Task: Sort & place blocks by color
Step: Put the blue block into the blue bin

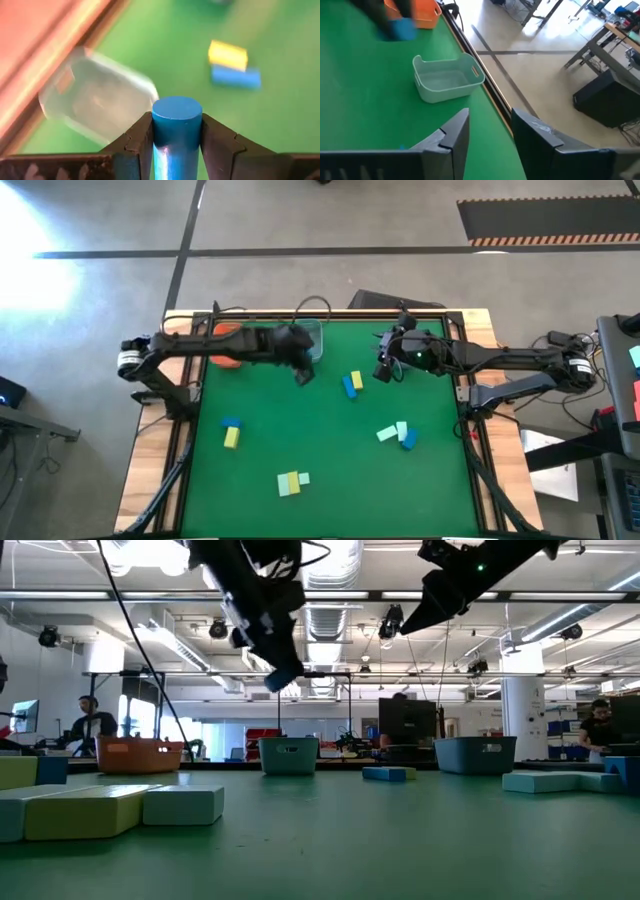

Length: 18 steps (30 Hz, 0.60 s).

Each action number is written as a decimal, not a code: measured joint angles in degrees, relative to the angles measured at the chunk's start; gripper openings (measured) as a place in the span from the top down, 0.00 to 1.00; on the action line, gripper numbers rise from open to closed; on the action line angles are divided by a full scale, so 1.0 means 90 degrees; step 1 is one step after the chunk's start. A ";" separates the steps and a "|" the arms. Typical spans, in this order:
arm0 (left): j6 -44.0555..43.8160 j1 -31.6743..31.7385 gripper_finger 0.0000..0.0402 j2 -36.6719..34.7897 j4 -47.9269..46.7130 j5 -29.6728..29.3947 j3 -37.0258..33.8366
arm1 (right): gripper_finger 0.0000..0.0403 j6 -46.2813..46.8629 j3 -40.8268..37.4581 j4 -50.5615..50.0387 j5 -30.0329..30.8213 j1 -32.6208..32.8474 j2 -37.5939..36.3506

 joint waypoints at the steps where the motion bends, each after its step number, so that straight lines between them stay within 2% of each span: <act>1: 0.0185 0.0129 0.72 0.0000 0.0367 0.0002 -0.0086 | 0.67 0.0049 -0.0024 -0.0064 0.0001 0.0000 -0.0069; 6: 0.0836 0.0663 0.72 0.0004 0.2333 0.0002 -0.0736 | 0.68 0.0162 -0.0246 -0.0108 0.0001 0.0000 -0.0435; 12: 0.0844 0.1167 0.72 0.0012 0.4538 -0.0006 -0.1777 | 0.67 0.0253 -0.0391 -0.0105 0.0002 0.0000 -0.0799; 18: 0.0529 0.1348 0.72 0.0012 0.6145 -0.0182 -0.2913 | 0.69 0.0328 -0.0396 -0.0105 0.0002 0.0000 -0.0889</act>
